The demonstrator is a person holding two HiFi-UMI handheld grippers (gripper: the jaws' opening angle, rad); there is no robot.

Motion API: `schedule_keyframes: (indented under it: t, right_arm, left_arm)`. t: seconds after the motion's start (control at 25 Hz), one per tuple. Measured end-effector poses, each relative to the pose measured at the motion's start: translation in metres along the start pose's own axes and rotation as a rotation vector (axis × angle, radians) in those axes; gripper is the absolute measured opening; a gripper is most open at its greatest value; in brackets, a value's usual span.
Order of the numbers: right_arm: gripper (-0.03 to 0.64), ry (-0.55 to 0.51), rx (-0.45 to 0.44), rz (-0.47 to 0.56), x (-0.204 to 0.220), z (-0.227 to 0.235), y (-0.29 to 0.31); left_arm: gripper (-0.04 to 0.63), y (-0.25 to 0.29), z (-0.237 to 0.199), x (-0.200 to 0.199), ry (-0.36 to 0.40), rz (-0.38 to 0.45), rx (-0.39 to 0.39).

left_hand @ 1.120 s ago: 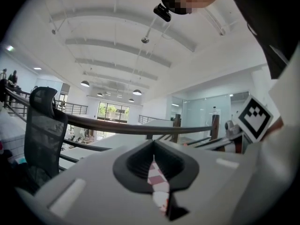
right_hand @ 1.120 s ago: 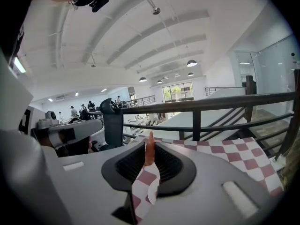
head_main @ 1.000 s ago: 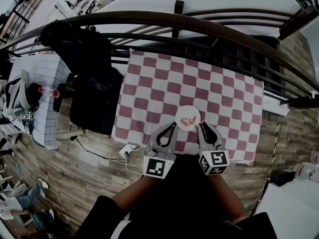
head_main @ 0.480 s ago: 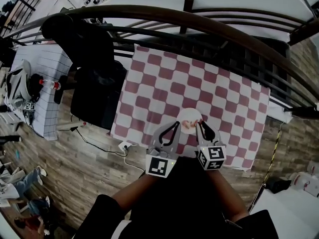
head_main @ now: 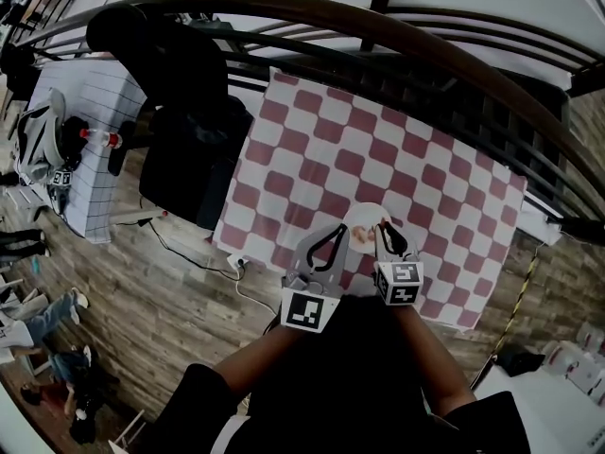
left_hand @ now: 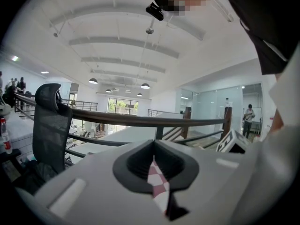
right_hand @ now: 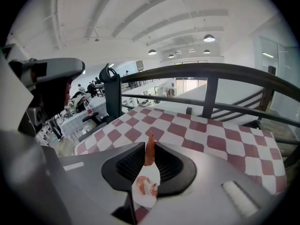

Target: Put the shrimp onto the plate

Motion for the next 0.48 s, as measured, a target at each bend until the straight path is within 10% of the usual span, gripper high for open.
schedule_keyframes:
  t: [0.48]
  right_arm:
    - [0.063,-0.014,-0.02,-0.122,0.044,0.015,0.03]
  left_arm:
    - [0.008,0.008,-0.002,0.011,-0.039,-0.014,-0.021]
Point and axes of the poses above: the fingertips, and each gripper's own axes: y forward along the fingers, z to its right, x out of its underside, the point moved 4 cm from there along -y, backward along the fingers, and after that the axes turned 14 degrees about z, right-handed, at the moved point
